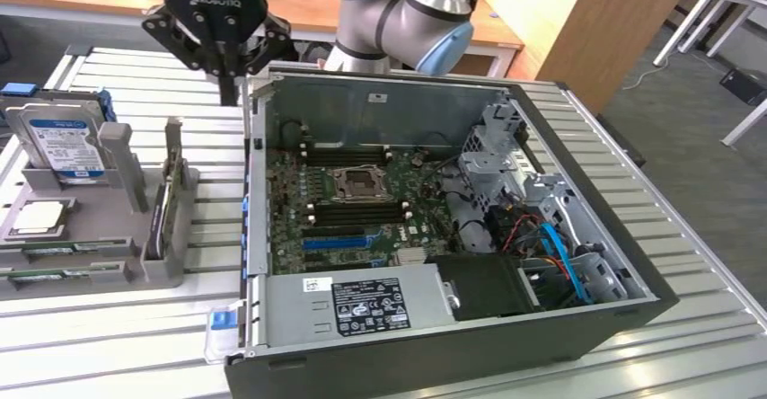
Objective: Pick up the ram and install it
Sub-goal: 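Reach for the ram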
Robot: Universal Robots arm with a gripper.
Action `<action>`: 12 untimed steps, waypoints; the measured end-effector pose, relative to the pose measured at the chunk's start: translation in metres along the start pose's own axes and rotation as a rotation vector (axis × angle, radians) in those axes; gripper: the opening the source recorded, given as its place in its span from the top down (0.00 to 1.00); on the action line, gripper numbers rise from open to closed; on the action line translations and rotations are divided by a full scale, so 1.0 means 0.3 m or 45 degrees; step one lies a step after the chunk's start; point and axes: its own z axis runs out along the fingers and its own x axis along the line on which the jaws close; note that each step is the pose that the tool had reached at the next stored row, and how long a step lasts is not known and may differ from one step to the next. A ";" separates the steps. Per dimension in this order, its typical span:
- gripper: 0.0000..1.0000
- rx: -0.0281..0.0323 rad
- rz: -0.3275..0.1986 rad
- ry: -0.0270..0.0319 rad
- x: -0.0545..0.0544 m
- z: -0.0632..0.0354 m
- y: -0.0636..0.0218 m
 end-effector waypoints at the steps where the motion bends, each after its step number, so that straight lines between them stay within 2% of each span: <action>1: 0.90 0.0000 0.000 0.0001 0.012 0.000 -0.001; 12: 0.90 0.0000 0.000 0.0000 0.147 0.004 -0.006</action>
